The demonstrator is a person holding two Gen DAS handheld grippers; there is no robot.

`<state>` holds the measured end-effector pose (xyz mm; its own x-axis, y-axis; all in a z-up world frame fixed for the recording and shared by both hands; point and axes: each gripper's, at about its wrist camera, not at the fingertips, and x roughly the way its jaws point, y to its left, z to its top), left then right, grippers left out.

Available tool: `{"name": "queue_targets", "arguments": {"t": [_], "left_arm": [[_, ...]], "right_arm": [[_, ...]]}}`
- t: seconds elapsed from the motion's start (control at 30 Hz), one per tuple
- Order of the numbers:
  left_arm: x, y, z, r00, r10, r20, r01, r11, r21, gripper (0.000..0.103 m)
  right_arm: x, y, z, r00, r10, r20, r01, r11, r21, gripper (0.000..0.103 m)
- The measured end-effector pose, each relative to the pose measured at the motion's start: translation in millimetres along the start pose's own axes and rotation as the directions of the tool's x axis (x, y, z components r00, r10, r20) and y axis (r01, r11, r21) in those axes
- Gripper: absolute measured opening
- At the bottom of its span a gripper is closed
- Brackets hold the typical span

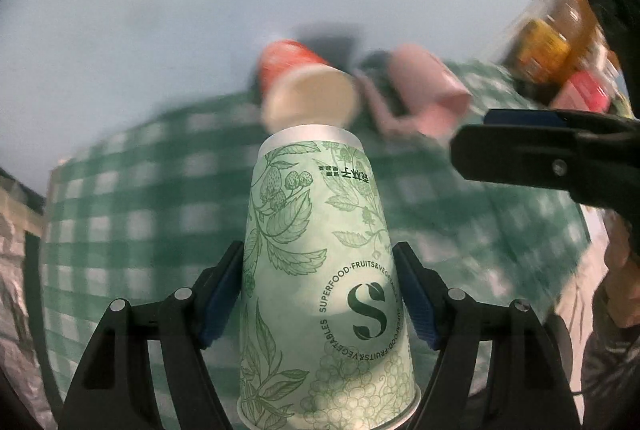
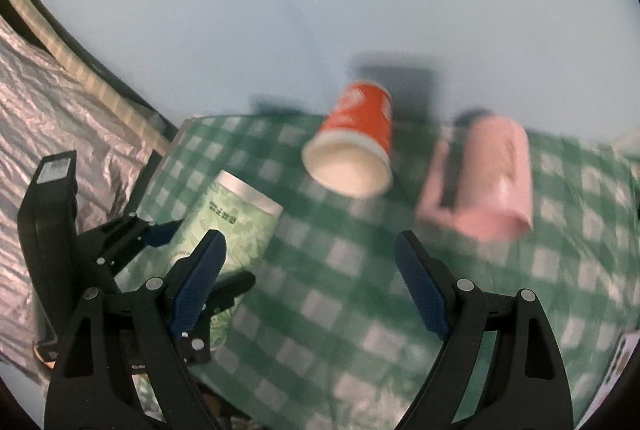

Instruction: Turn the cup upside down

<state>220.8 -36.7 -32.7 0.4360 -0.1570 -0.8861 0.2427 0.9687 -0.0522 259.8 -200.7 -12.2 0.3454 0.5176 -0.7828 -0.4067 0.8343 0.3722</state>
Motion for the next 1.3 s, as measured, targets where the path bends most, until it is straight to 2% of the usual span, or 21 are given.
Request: {"name": "queue_targets", "arguments": {"t": [0.17,0.43,0.83,1.03,1.07,1.1,1.17,1.3], "left_arm": [[0.3,-48.2,-15.2,0.999,-0.036,-0.010,0.037,0.998,0.045,0.075],[17.1,-79.3,-20.0,0.998,-0.058,-0.026,0.059,0.997,0.051,0.075],[37.3,-74.5,-16.9,0.997,-0.042,-0.060,0.043,0.999,0.019,0.076],[33.0,-69.4,-13.7,0.995,-0.074,-0.073,0.073,0.997,-0.016,0.076],[31.6,-69.3,-13.3,0.994,-0.074,-0.076,0.073,0.997,-0.015,0.077],[30.3,-69.7,-12.9,0.994,-0.074,-0.075,0.073,0.997,-0.012,0.083],[27.1,-71.0,-11.6,0.997,-0.057,-0.060,0.056,0.998,-0.009,0.090],[22.4,-74.1,-8.8,0.997,-0.057,-0.055,0.057,0.998,0.002,0.090]], "right_arm": [[-11.0,-19.2,-31.7,1.000,0.005,-0.020,-0.004,0.999,0.041,0.086],[-14.6,-45.5,-65.8,0.999,0.014,-0.037,-0.010,0.995,0.102,0.086],[-8.6,-60.4,-75.2,0.999,0.022,-0.050,-0.016,0.992,0.124,0.086],[-8.5,-62.4,-73.7,0.999,0.028,-0.047,-0.022,0.991,0.135,0.086],[-8.3,-62.3,-73.1,0.998,0.030,-0.046,-0.024,0.991,0.135,0.086],[-8.5,-62.2,-72.7,0.998,0.033,-0.047,-0.026,0.991,0.134,0.086],[-8.3,-61.8,-71.6,0.998,0.032,-0.046,-0.026,0.990,0.136,0.086],[-9.2,-61.7,-70.6,0.999,0.030,-0.044,-0.023,0.990,0.140,0.086]]}}
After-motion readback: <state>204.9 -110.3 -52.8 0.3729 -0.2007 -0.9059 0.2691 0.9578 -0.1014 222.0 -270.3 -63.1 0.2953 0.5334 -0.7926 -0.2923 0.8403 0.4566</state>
